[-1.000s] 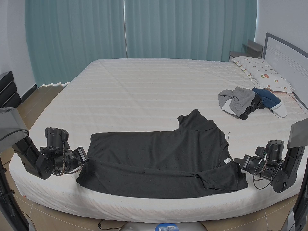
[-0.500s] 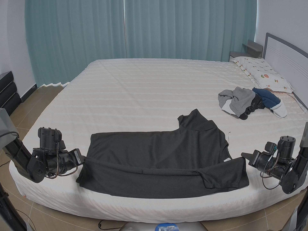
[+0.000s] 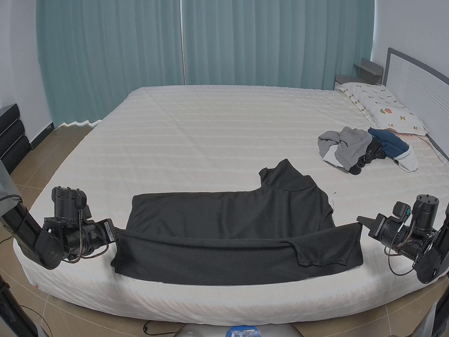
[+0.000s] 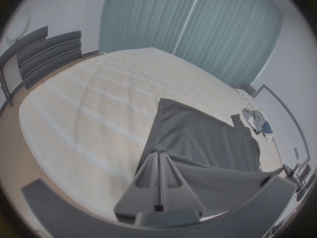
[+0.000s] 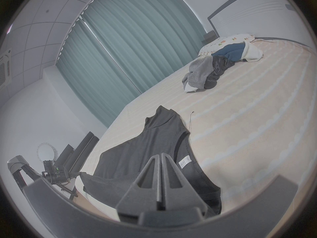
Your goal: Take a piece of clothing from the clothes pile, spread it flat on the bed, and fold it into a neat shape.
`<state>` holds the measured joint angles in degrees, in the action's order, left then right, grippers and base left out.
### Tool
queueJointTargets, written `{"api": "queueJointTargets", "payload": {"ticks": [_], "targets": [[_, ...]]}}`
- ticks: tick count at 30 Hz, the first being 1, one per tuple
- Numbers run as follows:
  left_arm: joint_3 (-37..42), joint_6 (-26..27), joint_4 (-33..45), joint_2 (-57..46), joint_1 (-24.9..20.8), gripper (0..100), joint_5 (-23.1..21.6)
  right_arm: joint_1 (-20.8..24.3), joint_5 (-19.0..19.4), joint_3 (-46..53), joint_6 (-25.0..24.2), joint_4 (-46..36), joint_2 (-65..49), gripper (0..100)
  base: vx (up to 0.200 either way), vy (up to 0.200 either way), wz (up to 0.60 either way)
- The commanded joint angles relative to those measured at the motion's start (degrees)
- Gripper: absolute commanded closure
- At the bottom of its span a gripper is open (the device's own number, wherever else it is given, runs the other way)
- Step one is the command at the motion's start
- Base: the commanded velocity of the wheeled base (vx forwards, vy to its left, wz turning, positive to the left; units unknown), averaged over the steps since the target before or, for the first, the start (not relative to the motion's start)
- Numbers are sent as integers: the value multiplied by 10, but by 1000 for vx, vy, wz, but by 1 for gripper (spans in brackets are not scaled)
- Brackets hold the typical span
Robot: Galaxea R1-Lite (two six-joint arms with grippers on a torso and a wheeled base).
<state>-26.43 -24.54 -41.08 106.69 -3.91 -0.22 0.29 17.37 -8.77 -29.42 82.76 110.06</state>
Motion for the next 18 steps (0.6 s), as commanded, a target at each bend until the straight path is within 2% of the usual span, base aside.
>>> {"api": "queueJointTargets", "payload": {"ticks": [1, 18], "targets": [[7, 1, -1, -17, -1, 100, -1, 0, 0, 2, 0, 0, -10, 100, 0, 0, 0], [61, 56, 9, -71, -19, 100, -7, 1, -1, 64, 1, 0, -69, 100, 0, 0, 0]]}}
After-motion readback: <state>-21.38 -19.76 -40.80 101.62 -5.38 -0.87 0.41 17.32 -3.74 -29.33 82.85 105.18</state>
